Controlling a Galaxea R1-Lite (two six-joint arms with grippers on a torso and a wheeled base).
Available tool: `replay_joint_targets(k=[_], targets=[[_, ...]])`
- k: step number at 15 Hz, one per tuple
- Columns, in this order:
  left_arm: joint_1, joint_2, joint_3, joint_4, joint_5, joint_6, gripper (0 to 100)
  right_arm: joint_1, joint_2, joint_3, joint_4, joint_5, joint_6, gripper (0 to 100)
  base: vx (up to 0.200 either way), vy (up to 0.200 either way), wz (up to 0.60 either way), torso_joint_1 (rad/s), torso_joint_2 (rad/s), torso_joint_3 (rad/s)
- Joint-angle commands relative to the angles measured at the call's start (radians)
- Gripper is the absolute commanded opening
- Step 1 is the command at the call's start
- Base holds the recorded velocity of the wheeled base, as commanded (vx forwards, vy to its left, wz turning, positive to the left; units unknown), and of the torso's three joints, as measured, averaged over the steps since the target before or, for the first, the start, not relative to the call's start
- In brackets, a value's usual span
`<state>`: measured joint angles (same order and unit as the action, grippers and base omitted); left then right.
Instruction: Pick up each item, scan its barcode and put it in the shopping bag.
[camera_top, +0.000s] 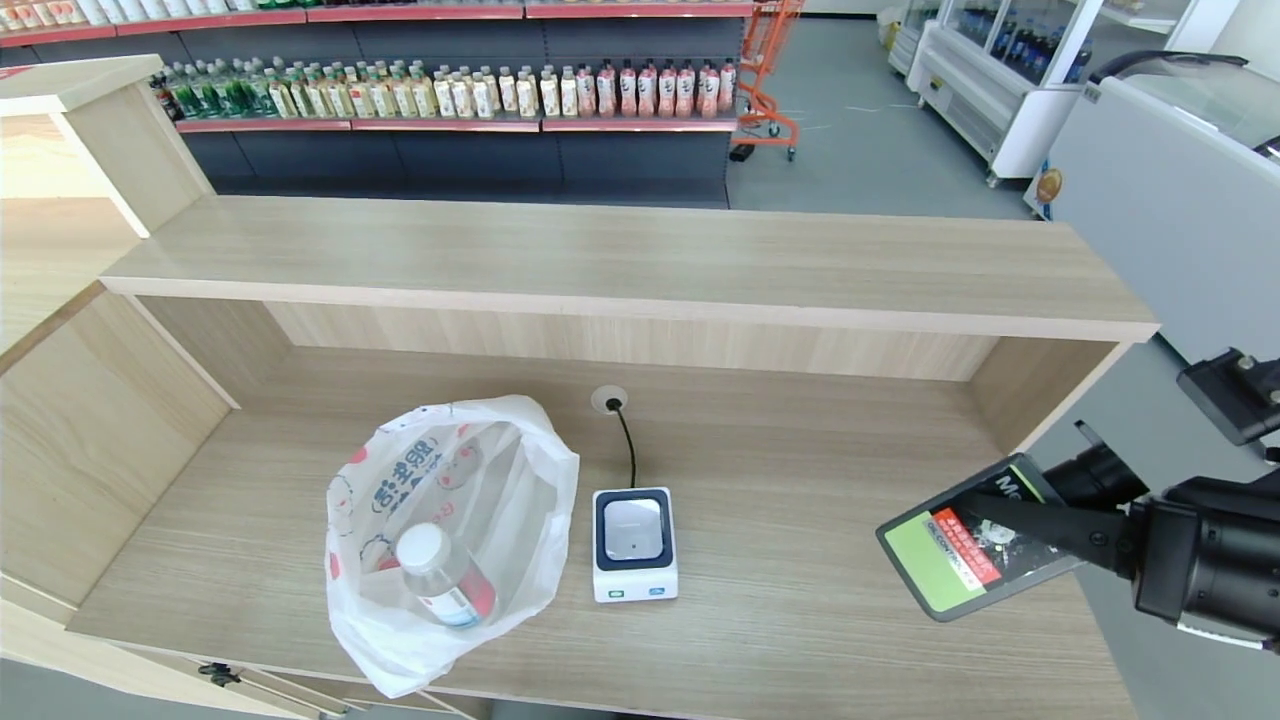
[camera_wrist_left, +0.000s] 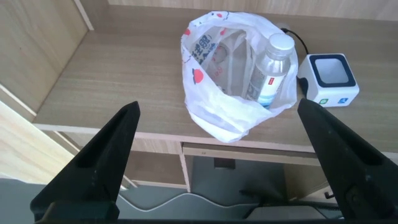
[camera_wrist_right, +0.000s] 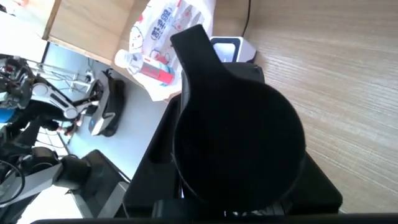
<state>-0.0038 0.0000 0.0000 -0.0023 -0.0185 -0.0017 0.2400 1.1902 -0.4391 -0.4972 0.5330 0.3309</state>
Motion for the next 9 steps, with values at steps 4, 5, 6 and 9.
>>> replay_joint_targets(k=[4,5,6,9], targets=[[0.001,0.002,0.000,-0.001,0.000,0.000,100,-0.010,0.062,0.002,0.000,-0.004,-0.079,0,0.000,0.200,0.00,0.000,0.00,0.004],[0.001,0.002,0.000,-0.001,0.000,0.000,100,-0.036,0.114,-0.006,-0.009,-0.007,-0.125,0,0.000,0.200,0.00,-0.002,0.00,0.007],[0.001,0.002,0.000,-0.001,0.000,0.000,100,-0.047,0.154,-0.006,-0.044,-0.008,-0.153,0,0.000,0.200,0.00,0.002,0.00,0.002],[0.001,0.002,0.000,-0.001,0.000,0.002,100,-0.050,0.295,0.000,-0.204,-0.010,-0.164,0,0.000,0.200,0.00,0.002,0.00,0.001]])
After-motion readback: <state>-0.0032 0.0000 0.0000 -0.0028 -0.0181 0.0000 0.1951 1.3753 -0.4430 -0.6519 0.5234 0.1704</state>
